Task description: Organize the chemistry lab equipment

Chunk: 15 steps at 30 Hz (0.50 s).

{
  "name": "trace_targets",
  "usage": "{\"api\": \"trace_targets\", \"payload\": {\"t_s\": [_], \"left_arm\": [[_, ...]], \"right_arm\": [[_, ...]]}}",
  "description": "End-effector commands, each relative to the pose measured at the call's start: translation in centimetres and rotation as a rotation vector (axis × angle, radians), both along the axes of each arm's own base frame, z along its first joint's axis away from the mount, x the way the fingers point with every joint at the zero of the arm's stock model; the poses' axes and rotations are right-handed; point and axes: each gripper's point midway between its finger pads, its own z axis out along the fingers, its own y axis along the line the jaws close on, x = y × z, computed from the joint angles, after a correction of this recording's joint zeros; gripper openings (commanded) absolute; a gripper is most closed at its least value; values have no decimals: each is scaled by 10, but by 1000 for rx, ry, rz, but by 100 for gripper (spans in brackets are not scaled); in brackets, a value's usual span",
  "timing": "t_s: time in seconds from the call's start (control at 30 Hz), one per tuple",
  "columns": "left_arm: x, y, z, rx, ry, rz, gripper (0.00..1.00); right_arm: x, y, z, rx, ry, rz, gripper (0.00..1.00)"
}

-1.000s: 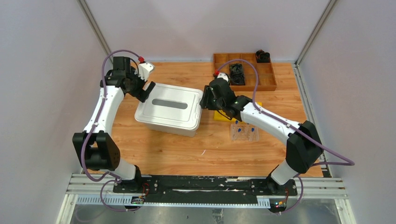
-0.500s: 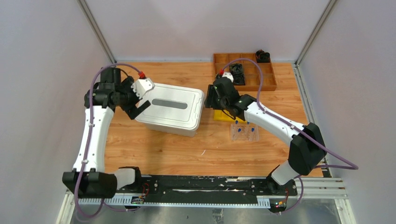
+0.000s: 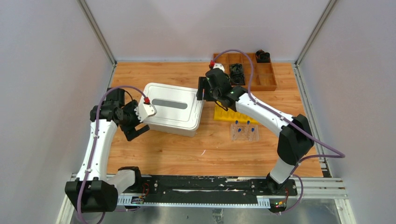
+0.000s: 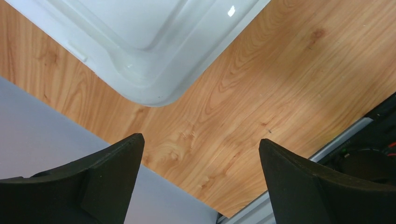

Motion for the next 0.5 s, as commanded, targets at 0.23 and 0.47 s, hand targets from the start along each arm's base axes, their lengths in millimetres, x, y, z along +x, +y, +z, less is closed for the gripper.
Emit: {"api": "trace_targets", "payload": {"t_s": [0.23,0.47], "left_arm": [[55,37,11,100,-331,233,100],[78,38,28,51,-430,304,100]], "right_arm": [[3,-3,-32,-134,41,3,69],[4,-13,-36,-131,54,-32,68]]}}
